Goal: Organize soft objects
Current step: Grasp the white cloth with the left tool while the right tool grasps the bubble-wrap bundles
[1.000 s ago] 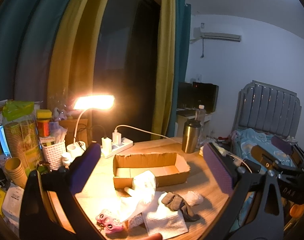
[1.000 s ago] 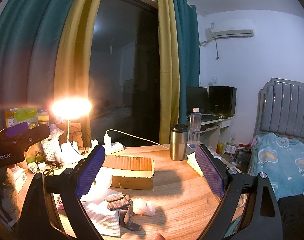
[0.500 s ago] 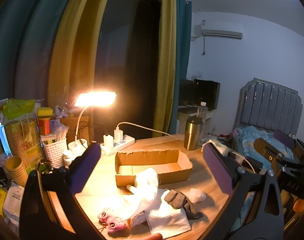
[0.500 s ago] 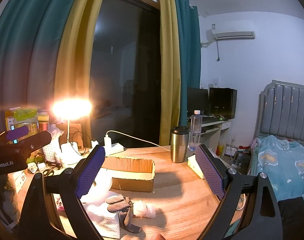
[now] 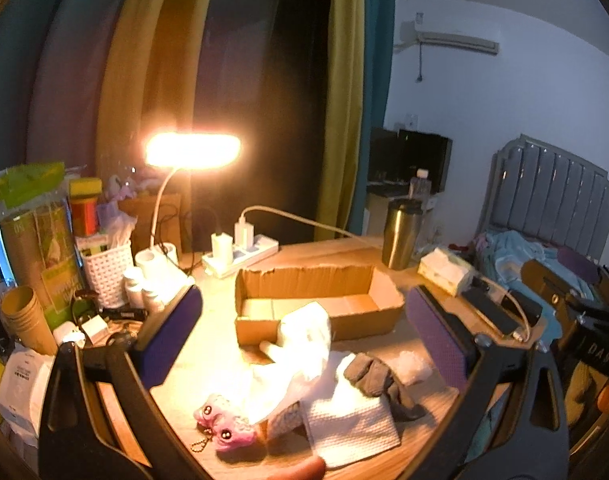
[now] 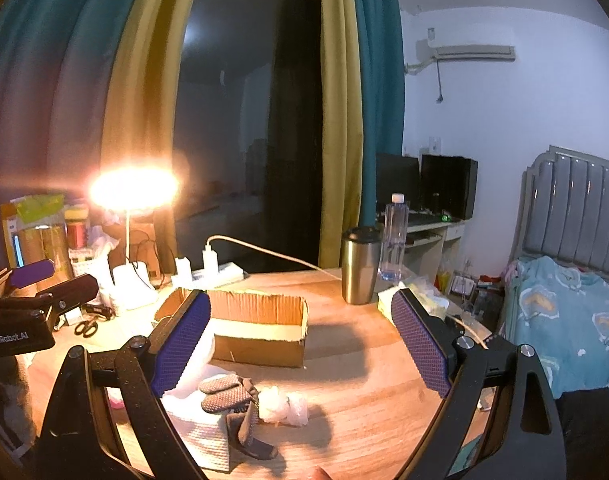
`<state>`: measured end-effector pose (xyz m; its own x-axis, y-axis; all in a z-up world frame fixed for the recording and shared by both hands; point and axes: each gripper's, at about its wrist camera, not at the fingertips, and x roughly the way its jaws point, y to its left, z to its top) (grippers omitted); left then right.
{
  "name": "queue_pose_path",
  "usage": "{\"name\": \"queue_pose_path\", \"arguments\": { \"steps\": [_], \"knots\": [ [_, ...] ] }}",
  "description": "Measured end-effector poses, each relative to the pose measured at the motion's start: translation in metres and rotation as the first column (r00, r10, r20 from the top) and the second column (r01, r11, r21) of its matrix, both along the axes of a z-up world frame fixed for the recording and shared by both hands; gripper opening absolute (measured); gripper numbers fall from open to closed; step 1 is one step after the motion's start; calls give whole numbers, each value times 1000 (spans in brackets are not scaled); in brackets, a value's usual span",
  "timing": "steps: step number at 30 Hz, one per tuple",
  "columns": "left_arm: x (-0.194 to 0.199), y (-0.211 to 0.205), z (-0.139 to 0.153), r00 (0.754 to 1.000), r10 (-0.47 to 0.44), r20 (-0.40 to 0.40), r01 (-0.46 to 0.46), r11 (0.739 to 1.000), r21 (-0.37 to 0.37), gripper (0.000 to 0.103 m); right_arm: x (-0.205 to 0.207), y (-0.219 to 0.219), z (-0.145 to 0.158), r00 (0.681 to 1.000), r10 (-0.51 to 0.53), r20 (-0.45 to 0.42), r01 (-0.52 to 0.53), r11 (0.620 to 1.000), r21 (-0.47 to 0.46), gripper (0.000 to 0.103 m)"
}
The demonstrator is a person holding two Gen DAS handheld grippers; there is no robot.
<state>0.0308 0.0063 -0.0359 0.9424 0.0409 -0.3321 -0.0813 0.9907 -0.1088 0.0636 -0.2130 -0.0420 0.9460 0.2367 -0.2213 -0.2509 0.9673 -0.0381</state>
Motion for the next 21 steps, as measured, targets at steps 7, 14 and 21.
{"name": "queue_pose_path", "arguments": {
  "steps": [7,14,21],
  "knots": [
    [22,5,-34,994,12,-107,-12,1000,1,103,29,-9,-30,995,-24,-92,24,1000,-3,94],
    [40,13,-73,976,25,-218,-25,1000,2,103,53,-15,-60,982,-33,-184,31,999,-13,94],
    [49,24,-105,949,52,-311,-51,999,13,103,74,-11,-88,964,-15,-267,9,1000,-22,94]
  ]
}}
